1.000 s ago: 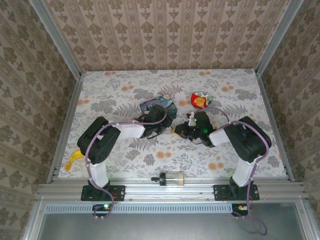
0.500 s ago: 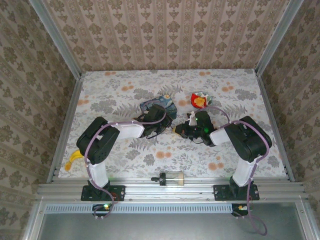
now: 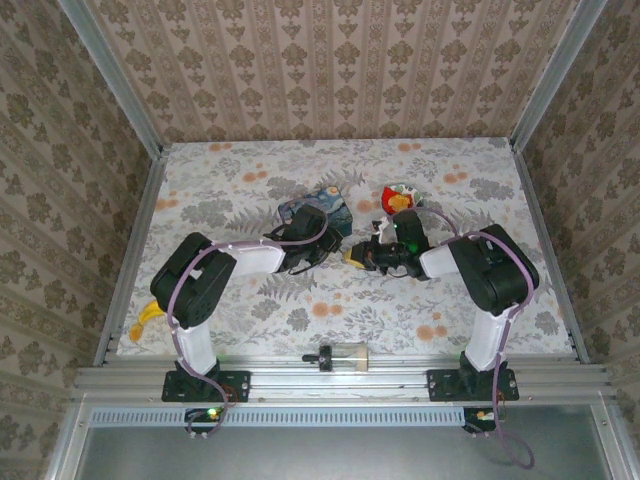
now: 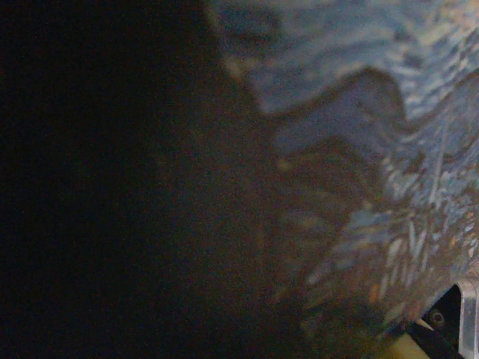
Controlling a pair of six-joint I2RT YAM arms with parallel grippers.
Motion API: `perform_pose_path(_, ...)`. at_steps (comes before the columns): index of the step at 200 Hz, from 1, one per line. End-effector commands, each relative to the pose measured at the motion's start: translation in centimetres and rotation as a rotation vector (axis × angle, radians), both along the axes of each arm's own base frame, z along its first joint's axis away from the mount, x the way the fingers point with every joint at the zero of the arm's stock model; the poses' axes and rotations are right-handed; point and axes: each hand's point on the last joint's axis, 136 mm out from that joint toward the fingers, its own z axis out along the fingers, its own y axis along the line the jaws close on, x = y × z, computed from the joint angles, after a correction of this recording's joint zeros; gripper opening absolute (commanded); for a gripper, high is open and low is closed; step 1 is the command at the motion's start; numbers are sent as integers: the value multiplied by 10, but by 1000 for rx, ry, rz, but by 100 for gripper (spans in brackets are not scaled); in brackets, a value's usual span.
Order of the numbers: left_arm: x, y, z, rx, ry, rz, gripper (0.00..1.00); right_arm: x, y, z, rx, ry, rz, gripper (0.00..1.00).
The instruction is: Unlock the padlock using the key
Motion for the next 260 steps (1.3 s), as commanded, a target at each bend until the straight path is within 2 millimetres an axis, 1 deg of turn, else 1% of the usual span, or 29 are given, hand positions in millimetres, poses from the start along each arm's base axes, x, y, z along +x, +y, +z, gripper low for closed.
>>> perform_pose_path(1,-53,-8,-29,-16,235,-119,0,21,5,20,37,-74,10,0)
perform_pose_path(33,-52,-10,-27,-24,230,-130,0,18,10,20,45,-64,59,0)
perform_pose_path(52,-53,-11,-27,-24,228,-136,0,15,9,16,24,-51,82,0)
perform_pose_path(80,-53,-11,-27,-24,229,-137,0,14,8,17,-1,-53,111,0)
perform_pose_path(147,-54,-14,-24,-29,222,-159,0,16,2,19,-137,-79,170,0)
perform_pose_path(187,-54,-15,-21,-32,211,-159,0,18,7,27,-92,-85,174,0)
perform_pose_path(227,-52,-19,-20,-42,207,-169,0,19,19,31,-37,-93,171,0)
perform_pose_path(249,-51,-16,-20,-42,212,-152,0,18,18,29,-51,-98,153,0)
perform_pose_path(260,-51,-12,-21,-43,215,-134,0,16,15,25,-70,-95,144,0)
